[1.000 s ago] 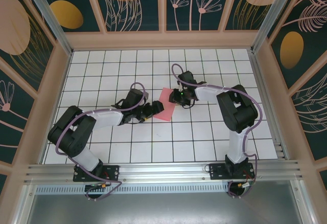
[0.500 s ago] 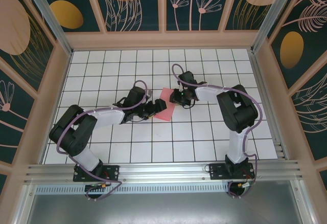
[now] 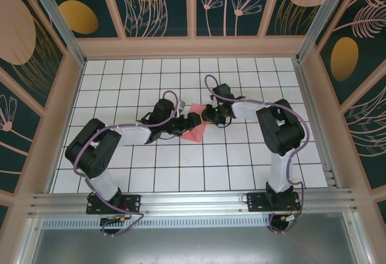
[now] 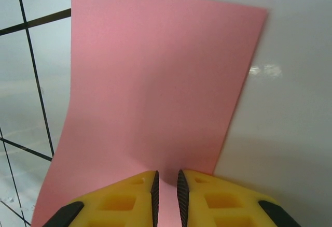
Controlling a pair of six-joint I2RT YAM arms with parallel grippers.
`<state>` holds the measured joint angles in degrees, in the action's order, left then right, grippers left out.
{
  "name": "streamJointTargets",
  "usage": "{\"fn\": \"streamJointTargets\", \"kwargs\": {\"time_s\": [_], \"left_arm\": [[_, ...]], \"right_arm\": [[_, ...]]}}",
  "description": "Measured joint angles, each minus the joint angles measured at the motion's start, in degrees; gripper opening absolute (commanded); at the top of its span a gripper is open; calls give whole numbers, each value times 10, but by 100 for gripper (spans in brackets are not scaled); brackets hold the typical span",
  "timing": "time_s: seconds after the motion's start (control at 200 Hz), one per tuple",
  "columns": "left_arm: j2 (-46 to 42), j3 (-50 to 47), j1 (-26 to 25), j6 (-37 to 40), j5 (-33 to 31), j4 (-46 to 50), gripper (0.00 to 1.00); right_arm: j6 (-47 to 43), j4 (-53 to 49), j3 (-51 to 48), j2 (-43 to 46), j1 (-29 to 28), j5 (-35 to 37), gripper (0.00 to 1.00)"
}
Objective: Fold a paper plane with a square sheet of paper (pick it up from the middle)
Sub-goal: Fold the triangle a second time at the center of the table.
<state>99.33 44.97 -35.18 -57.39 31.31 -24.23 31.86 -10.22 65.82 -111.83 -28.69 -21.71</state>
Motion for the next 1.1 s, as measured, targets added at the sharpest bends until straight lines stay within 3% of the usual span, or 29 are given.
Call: {"fn": "streamJointTargets", "kwargs": {"time_s": [0.285, 0.786, 1.101], "left_arm": [[30, 9, 0, -3, -15, 1, 59], [35, 10, 0, -7, -53, 4, 21], [36, 10, 0, -8, -63, 5, 11]], "right_arm": [[-11, 30, -25, 8, 18, -49, 23], [-15, 114, -128, 116, 32, -152, 27], [-15, 135, -135, 112, 32, -205, 29]]}}
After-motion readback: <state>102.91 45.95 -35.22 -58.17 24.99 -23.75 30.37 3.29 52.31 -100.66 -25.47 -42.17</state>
